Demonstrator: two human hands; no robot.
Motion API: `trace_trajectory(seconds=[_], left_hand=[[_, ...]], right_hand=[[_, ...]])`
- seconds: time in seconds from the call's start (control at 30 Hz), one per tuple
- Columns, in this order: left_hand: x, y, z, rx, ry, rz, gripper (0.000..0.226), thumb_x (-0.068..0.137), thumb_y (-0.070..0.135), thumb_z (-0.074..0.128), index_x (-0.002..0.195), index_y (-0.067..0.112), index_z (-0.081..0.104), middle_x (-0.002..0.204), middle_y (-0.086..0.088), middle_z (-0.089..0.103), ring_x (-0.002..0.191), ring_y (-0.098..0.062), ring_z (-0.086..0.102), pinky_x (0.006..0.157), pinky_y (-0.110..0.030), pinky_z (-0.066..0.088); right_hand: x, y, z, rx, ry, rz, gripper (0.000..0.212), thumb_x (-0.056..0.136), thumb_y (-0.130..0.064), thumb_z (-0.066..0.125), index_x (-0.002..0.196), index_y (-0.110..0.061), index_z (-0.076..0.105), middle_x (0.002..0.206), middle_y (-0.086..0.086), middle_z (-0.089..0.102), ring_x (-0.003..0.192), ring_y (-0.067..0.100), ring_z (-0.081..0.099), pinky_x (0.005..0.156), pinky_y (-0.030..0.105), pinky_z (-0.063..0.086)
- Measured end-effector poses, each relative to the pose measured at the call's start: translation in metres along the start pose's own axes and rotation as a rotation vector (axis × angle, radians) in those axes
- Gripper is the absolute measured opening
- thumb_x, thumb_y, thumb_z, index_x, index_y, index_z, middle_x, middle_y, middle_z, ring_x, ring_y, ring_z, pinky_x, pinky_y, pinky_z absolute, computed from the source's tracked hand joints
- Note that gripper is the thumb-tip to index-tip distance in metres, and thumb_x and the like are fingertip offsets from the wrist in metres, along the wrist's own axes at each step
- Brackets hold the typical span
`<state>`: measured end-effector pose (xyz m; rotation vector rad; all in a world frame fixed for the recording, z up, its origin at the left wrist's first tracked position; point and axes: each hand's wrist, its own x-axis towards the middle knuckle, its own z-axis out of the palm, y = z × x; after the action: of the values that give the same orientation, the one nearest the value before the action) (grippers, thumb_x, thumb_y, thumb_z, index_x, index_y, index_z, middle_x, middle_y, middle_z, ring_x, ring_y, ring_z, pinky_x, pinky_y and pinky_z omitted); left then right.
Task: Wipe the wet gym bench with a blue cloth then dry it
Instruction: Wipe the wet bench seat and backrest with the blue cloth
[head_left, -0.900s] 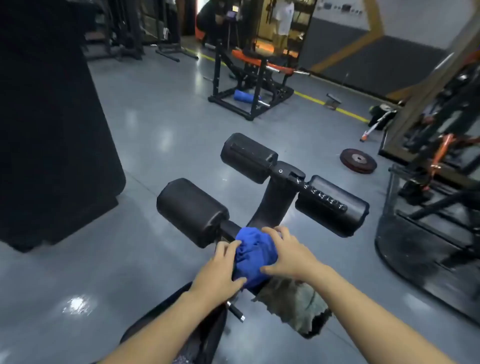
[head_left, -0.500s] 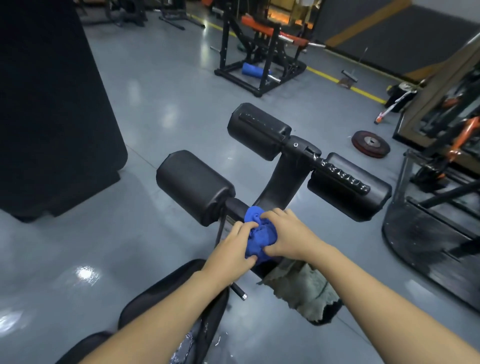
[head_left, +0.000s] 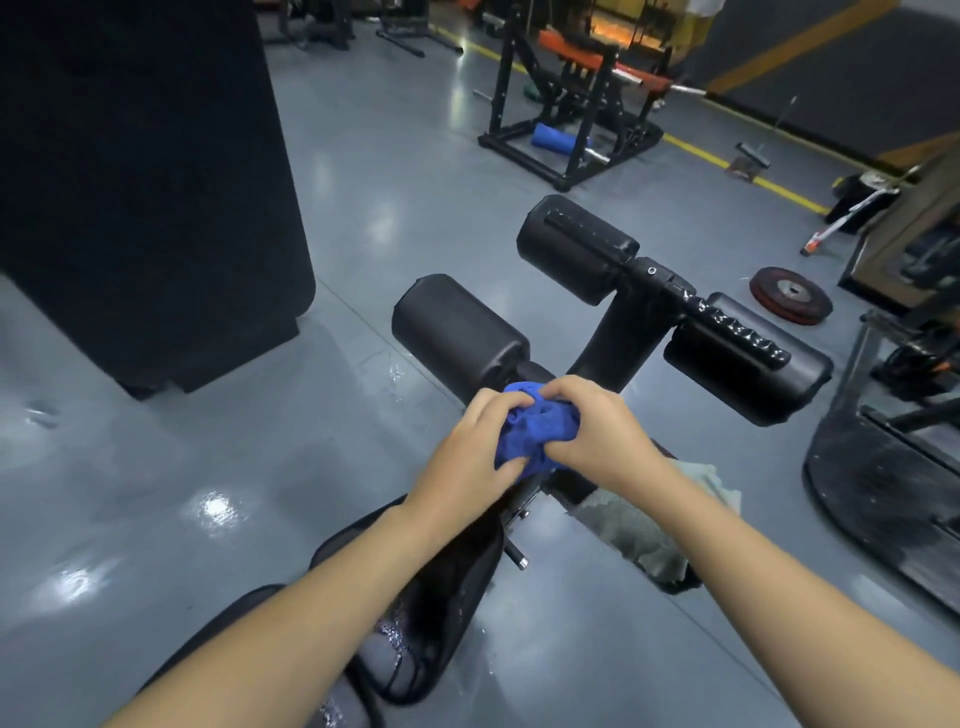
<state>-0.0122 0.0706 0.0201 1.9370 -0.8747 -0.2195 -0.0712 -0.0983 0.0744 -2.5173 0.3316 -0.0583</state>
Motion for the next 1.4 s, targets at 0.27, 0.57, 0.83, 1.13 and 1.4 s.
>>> trace_trajectory(seconds=[0.27, 0.57, 0.83, 1.13, 1.4], left_hand=[[-0.091, 0.03, -0.07, 0.002, 0.089, 0.088, 0.049, 0.085, 0.011, 0.068, 0.126, 0.031, 0.051, 0.117, 0.019, 0.048, 0.106, -0.003, 0.054, 0.084, -0.035, 0.051], [-0.2, 0.059, -0.149, 0.072, 0.1, 0.107, 0.045, 0.085, 0.015, 0.067, 0.125, 0.03, 0.052, 0.119, 0.012, 0.051, 0.104, -0.007, 0.057, 0.089, -0.037, 0.051], [-0.297, 0.051, -0.184, 0.142, 0.163, 0.087, 0.05, 0.079, 0.001, 0.071, 0.123, 0.02, 0.054, 0.115, 0.005, 0.052, 0.103, -0.004, 0.053, 0.088, -0.03, 0.05], [-0.345, 0.042, -0.184, 0.11, 0.149, 0.096, 0.051, 0.079, -0.002, 0.071, 0.124, 0.015, 0.055, 0.117, 0.004, 0.051, 0.103, -0.007, 0.054, 0.089, -0.031, 0.049], [-0.356, 0.029, -0.167, 0.09, 0.198, 0.056, 0.051, 0.079, 0.002, 0.068, 0.125, 0.019, 0.053, 0.119, 0.005, 0.051, 0.104, -0.007, 0.054, 0.089, -0.037, 0.051]], right_hand=[[-0.071, -0.089, 0.017, 0.111, 0.068, -0.108, 0.046, 0.068, 0.0, 0.07, 0.106, -0.023, 0.061, 0.101, -0.016, 0.06, 0.099, -0.001, 0.053, 0.078, 0.009, 0.037], [-0.151, -0.182, 0.049, 0.274, 0.009, -0.148, 0.042, 0.07, -0.003, 0.068, 0.105, -0.024, 0.06, 0.098, -0.002, 0.066, 0.082, 0.01, 0.057, 0.069, 0.015, 0.043], [-0.208, -0.234, 0.101, 0.387, -0.101, -0.209, 0.038, 0.069, -0.002, 0.065, 0.101, -0.023, 0.06, 0.087, -0.015, 0.062, 0.072, 0.002, 0.055, 0.066, 0.015, 0.042], [-0.246, -0.248, 0.124, 0.319, -0.113, -0.222, 0.04, 0.07, 0.001, 0.065, 0.105, -0.016, 0.061, 0.088, -0.012, 0.064, 0.072, -0.004, 0.056, 0.067, 0.011, 0.039], [-0.247, -0.237, 0.137, 0.291, -0.159, -0.226, 0.04, 0.069, 0.0, 0.066, 0.105, -0.017, 0.061, 0.091, -0.01, 0.066, 0.076, 0.003, 0.057, 0.069, 0.014, 0.043]])
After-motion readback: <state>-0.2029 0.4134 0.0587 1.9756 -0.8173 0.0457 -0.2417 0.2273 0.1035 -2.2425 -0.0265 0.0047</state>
